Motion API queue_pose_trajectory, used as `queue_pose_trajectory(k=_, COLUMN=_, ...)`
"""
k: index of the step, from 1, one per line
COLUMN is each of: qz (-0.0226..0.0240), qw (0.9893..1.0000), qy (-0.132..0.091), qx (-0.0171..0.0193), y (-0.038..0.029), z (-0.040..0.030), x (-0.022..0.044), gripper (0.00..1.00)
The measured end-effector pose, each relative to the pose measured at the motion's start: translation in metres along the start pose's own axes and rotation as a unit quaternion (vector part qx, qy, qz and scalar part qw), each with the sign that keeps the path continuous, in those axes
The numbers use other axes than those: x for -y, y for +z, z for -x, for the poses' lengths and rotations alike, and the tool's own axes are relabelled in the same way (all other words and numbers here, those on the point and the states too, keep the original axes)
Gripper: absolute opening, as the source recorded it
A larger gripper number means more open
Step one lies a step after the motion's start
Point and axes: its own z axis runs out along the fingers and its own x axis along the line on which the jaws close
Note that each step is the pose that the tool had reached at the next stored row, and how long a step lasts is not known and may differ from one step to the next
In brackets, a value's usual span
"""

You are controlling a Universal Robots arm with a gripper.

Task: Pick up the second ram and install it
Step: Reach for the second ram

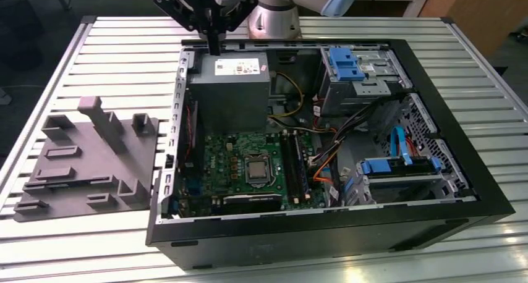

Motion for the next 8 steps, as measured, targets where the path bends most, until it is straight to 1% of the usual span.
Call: queue_pose_trajectory(k=8, qz=0.0002, qw=1.0, qy=0.0, qx=0.0, y=-0.0002, z=-0.0049, x=0.0008, gripper=0.11)
